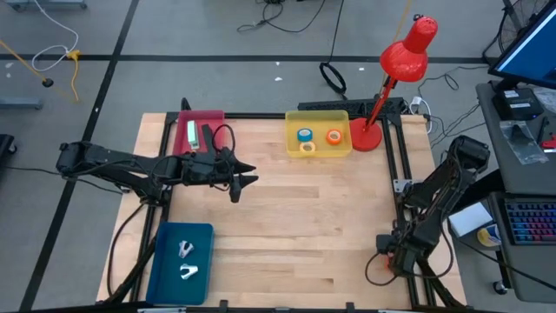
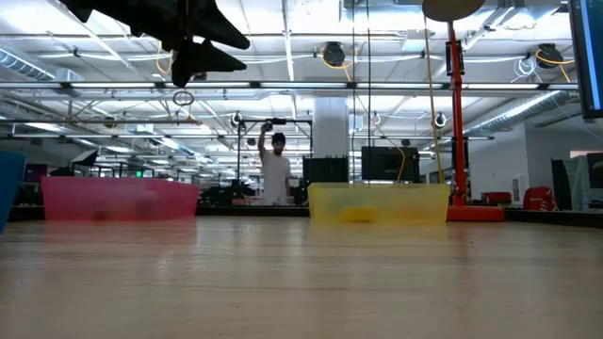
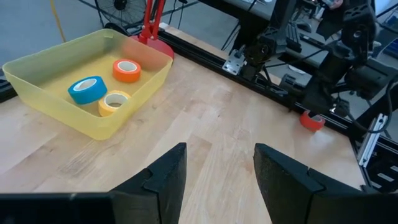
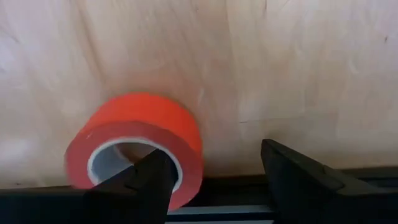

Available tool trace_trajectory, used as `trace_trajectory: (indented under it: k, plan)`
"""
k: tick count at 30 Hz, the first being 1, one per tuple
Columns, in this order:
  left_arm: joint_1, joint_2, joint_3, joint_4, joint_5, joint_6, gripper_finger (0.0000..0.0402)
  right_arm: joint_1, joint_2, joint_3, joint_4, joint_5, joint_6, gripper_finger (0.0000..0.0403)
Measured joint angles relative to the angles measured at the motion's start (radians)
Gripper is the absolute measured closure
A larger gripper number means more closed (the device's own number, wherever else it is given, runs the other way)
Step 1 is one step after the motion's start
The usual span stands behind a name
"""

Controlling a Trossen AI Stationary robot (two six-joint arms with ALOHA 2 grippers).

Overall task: Pick and place Stapler, Stapler remover, tape
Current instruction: Put the red tape into the yellow bin

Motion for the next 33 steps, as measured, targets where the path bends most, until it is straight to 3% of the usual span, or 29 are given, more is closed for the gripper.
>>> trace_trajectory:
  k: [12, 23, 29, 33]
  plan:
    - [0.000, 0.000, 0.000, -0.001, -0.001, 0.000, 0.0215, -0.017, -0.002, -0.020, 0.032, 0.035, -0.028, 0.0197]
    - [0.000, 0.000, 0.000, -0.001, -0.054, 0.004, 0.0215, -0.098, -0.001, -0.021, 0.002, 0.051, -0.039, 0.0286]
    - [0.000, 0.000, 0.000, 0.000, -0.054, 0.009, 0.0215, -0.198, -0.002, -0.022, 0.018, 0.048, -0.147, 0.0373]
    - [0.000, 0.000, 0.000, 0.000, -0.054, 0.009, 0.0215, -0.293, -0.022, -0.024, 0.078, 0.090, -0.246, 0.0374]
